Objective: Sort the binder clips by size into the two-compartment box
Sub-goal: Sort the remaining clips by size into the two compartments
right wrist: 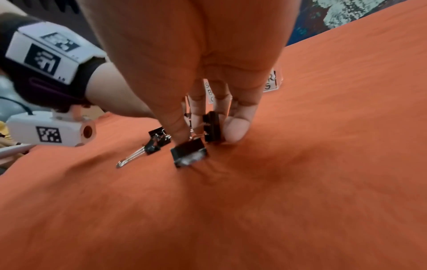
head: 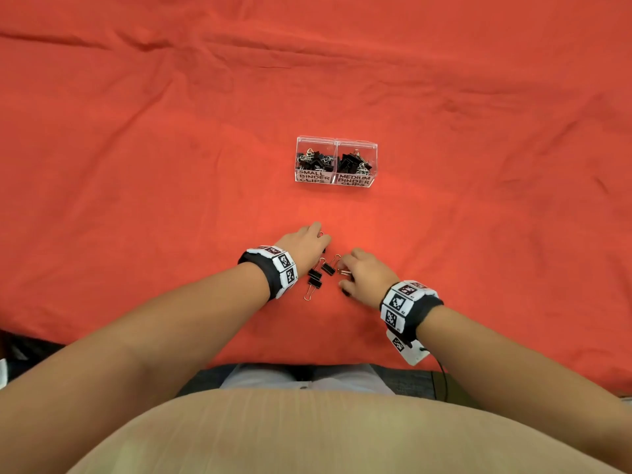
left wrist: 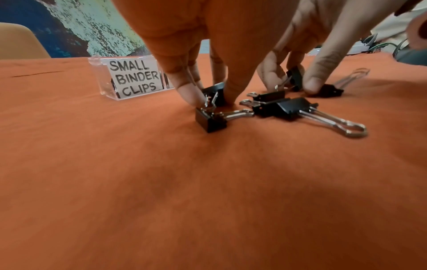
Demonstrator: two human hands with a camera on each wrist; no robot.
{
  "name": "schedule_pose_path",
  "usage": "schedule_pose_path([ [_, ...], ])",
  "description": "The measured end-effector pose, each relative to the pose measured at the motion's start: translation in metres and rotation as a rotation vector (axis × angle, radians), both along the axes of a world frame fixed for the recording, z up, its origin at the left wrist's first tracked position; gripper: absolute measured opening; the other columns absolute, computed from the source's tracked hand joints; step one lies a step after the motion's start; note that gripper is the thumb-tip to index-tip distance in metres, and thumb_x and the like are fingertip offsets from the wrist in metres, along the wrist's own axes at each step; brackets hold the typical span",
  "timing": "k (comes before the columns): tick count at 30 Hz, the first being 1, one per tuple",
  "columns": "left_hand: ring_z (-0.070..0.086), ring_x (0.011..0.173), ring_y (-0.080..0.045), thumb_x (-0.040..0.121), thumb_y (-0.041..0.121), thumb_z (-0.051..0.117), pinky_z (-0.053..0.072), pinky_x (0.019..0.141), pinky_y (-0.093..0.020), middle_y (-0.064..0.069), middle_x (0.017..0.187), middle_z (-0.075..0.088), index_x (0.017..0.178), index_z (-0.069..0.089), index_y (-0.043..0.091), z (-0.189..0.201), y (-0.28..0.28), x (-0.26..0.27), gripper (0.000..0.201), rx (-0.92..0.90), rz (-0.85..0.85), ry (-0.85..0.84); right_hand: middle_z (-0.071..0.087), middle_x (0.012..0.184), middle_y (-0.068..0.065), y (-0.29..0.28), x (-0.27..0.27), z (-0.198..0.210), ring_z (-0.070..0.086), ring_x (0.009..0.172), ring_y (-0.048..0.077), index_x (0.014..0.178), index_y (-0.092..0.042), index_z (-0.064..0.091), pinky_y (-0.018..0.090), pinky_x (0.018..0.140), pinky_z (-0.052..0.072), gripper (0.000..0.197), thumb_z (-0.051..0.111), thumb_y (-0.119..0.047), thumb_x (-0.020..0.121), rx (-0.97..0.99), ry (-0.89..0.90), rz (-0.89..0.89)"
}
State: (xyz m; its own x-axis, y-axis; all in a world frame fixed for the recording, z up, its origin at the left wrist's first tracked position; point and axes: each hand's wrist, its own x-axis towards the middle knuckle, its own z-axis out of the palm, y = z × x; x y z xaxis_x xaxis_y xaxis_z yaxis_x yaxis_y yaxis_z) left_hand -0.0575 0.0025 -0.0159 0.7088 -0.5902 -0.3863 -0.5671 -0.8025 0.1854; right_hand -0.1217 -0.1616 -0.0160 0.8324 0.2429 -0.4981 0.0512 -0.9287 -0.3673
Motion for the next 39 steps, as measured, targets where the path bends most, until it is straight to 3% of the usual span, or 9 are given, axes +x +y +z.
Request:
schedule_pose_path([
  [5, 0.056, 0.094, -0.034, 0.094, 0.013, 0.043, 0.045, 0.068, -0.043, -0.017, 0.110, 0.049, 0.112, 0.046, 0.002, 0.005, -0.003, 0.003, 0.021, -0.061, 0.062, 0.010, 0.055, 0.111, 0.011, -0.004, -0.001, -0.004, 0.051, 0.111, 0.029, 0.112, -0.010, 0.058, 0.035, 0.092, 0.042, 0.027, 0.048, -0.007, 0.088, 0.074, -0.044, -0.074],
  [11, 0.057, 0.097, -0.030, 0.092, 0.011, 0.046, 0.046, 0.083, -0.036, -0.014, 0.113, 0.057, 0.113, 0.050, 0.003, 0.019, -0.008, 0.024, 0.022, -0.403, 0.375, 0.127, 0.058, 0.107, 0.011, -0.015, 0.009, 0.000, 0.059, 0.098, 0.028, 0.106, -0.009, 0.065, 0.030, 0.085, 0.042, 0.020, 0.050, -0.013, 0.092, 0.167, -0.119, -0.268],
  [16, 0.054, 0.081, -0.019, 0.091, 0.011, 0.050, 0.043, 0.067, -0.026, -0.006, 0.094, 0.060, 0.098, 0.054, 0.009, 0.037, -0.032, 0.062, 0.009, -0.649, 0.660, 0.151, 0.065, 0.112, 0.011, -0.035, 0.074, 0.027, 0.061, 0.105, 0.025, 0.105, -0.010, 0.068, 0.030, 0.093, 0.043, 0.020, 0.054, -0.017, 0.093, 0.226, -0.283, -0.542],
  [20, 0.057, 0.083, -0.021, 0.088, 0.012, 0.052, 0.049, 0.079, -0.033, -0.007, 0.095, 0.064, 0.102, 0.060, 0.007, 0.045, -0.049, 0.097, 0.016, -0.705, 0.731, 0.106, 0.062, 0.112, 0.012, -0.040, 0.129, 0.041, 0.058, 0.103, 0.025, 0.110, -0.011, 0.066, 0.026, 0.088, 0.040, 0.023, 0.056, -0.017, 0.090, 0.215, -0.383, -0.593],
  [23, 0.055, 0.080, -0.019, 0.087, 0.010, 0.052, 0.049, 0.078, -0.034, -0.006, 0.091, 0.062, 0.101, 0.060, 0.008, 0.051, -0.062, 0.113, 0.017, -0.677, 0.678, 0.079, 0.061, 0.114, 0.013, -0.040, 0.150, 0.043, 0.058, 0.104, 0.027, 0.118, -0.010, 0.061, 0.028, 0.091, 0.041, 0.030, 0.058, -0.014, 0.088, 0.204, -0.355, -0.529],
  [27, 0.053, 0.075, -0.024, 0.086, 0.003, 0.045, 0.038, 0.064, -0.029, -0.012, 0.096, 0.065, 0.102, 0.058, 0.006, 0.061, -0.077, 0.129, 0.021, -0.588, 0.530, 0.056, 0.060, 0.109, 0.016, -0.041, 0.143, 0.043, 0.060, 0.097, 0.030, 0.118, -0.008, 0.060, 0.036, 0.091, 0.045, 0.032, 0.052, -0.006, 0.087, 0.195, -0.374, -0.465],
  [31, 0.058, 0.098, -0.031, 0.087, 0.000, 0.043, 0.044, 0.077, -0.032, -0.015, 0.109, 0.064, 0.105, 0.057, 0.005, 0.061, -0.089, 0.141, 0.024, -0.515, 0.428, 0.030, 0.065, 0.103, 0.009, -0.037, 0.098, 0.040, 0.058, 0.085, 0.019, 0.106, -0.012, 0.066, 0.026, 0.082, 0.044, 0.024, 0.051, -0.008, 0.087, 0.222, -0.254, -0.361],
  [34, 0.055, 0.110, -0.030, 0.089, -0.001, 0.042, 0.043, 0.086, -0.033, -0.014, 0.119, 0.060, 0.112, 0.056, 0.006, 0.054, -0.092, 0.142, 0.028, -0.425, 0.344, 0.049, 0.066, 0.098, 0.007, -0.030, 0.058, 0.029, 0.054, 0.079, 0.014, 0.102, -0.015, 0.068, 0.034, 0.084, 0.051, 0.024, 0.055, -0.008, 0.082, 0.225, -0.038, -0.140],
  [39, 0.054, 0.114, -0.027, 0.083, -0.008, 0.043, 0.047, 0.094, -0.037, -0.007, 0.124, 0.058, 0.113, 0.057, 0.014, 0.044, -0.085, 0.133, 0.040, -0.363, 0.284, 0.049, 0.052, 0.114, 0.007, -0.019, 0.014, 0.010, 0.053, 0.107, 0.023, 0.113, -0.020, 0.063, 0.036, 0.093, 0.046, 0.038, 0.063, -0.014, 0.076, 0.137, 0.168, 0.131],
])
